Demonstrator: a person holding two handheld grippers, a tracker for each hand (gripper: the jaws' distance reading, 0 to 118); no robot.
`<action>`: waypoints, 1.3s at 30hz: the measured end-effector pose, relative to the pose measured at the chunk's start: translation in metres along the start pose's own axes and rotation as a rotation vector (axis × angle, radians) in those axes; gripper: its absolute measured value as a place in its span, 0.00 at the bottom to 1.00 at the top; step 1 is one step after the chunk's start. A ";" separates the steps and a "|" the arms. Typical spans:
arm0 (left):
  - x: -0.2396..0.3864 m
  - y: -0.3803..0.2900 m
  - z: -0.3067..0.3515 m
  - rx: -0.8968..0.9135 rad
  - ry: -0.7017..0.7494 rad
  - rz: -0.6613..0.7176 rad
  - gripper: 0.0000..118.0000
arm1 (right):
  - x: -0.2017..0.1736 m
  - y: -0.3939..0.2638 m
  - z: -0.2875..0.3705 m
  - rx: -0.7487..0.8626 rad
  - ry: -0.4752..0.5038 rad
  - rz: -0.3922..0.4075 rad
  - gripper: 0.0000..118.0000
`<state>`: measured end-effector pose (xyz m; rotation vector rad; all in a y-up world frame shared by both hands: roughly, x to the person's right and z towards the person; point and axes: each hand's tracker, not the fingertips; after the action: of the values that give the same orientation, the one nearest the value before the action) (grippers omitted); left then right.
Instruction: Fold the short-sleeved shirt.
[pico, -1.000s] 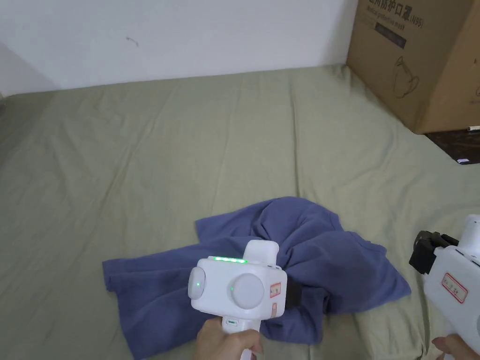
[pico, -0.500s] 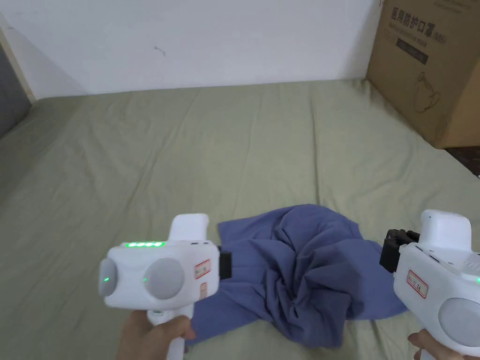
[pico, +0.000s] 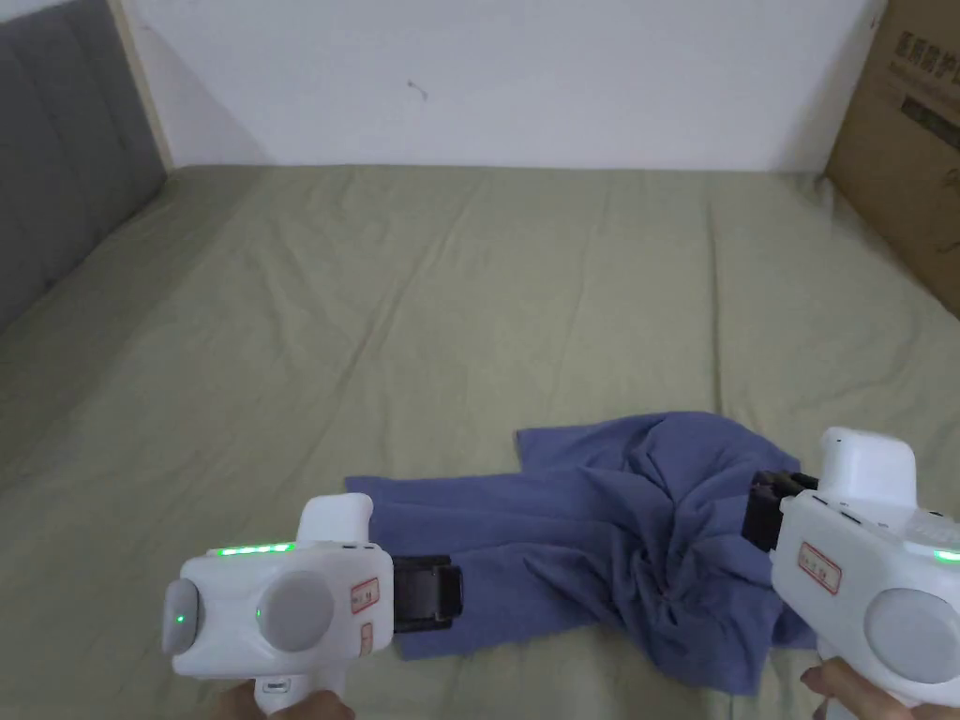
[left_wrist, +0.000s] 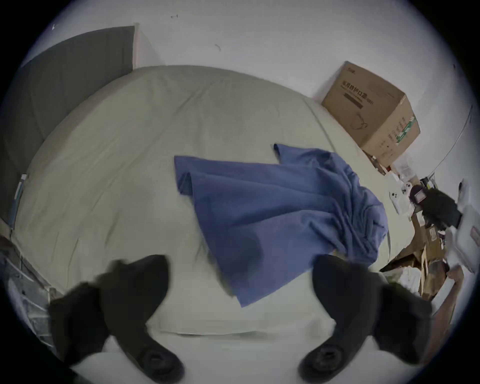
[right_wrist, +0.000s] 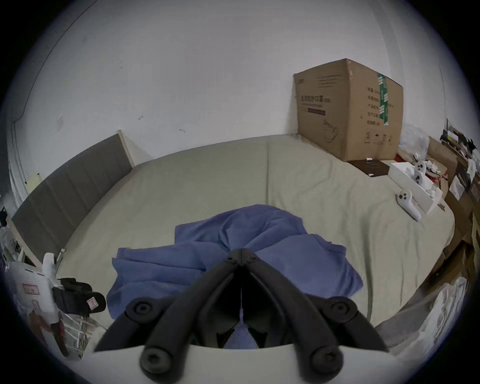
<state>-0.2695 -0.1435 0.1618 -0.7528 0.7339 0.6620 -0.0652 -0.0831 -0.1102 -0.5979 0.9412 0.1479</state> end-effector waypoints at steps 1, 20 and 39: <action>0.002 -0.002 -0.003 0.007 -0.005 0.002 0.91 | -0.002 0.000 -0.001 -0.002 0.003 0.009 0.00; 0.035 -0.015 -0.027 -0.122 0.089 -0.026 0.03 | 0.041 0.060 -0.083 -0.154 0.016 0.071 0.19; 0.037 -0.017 -0.030 -0.181 0.087 -0.038 0.03 | 0.027 0.076 -0.310 -0.549 0.064 0.210 0.43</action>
<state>-0.2460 -0.1669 0.1235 -0.9642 0.7435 0.6707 -0.2988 -0.1911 -0.3002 -1.0115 1.0284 0.5908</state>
